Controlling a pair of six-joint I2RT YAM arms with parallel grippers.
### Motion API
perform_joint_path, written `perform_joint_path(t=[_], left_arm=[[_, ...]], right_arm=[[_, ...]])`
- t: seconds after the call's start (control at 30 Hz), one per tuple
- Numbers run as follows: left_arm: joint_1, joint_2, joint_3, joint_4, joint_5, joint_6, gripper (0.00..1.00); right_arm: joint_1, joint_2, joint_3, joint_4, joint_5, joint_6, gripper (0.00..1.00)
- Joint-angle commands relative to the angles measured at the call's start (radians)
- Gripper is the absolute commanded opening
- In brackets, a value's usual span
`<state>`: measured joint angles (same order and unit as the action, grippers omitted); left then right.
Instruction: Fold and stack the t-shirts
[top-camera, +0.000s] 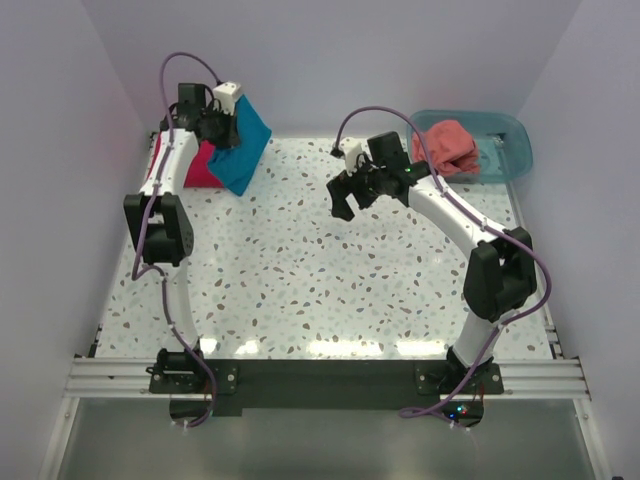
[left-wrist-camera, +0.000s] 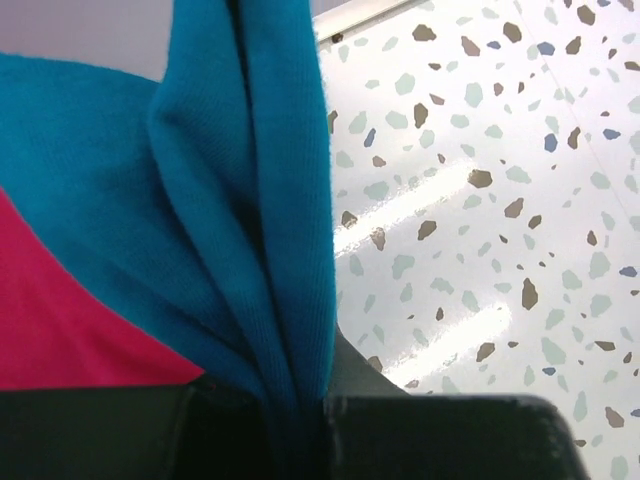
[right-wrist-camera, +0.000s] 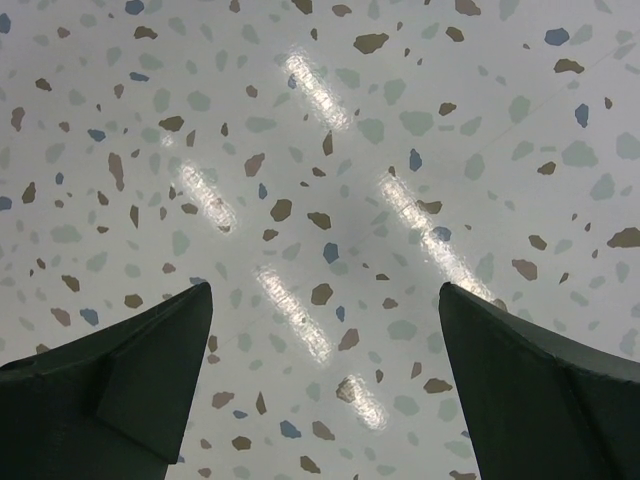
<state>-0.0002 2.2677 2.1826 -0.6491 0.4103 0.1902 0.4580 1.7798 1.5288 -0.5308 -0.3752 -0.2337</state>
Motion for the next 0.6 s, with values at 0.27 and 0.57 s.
perform_joint_path(t=[0.27, 0.57], left_arm=[[0.035, -0.080, 0.092, 0.074, 0.033, -0.046, 0.00], [0.063, -0.094, 0.100, 0.052, 0.050, -0.038, 0.00]], right_arm=[[-0.001, -0.040, 0.011, -0.020, 0.010, -0.036, 0.99], [-0.002, -0.019, 0.027, -0.023, 0.004, -0.026, 0.99]])
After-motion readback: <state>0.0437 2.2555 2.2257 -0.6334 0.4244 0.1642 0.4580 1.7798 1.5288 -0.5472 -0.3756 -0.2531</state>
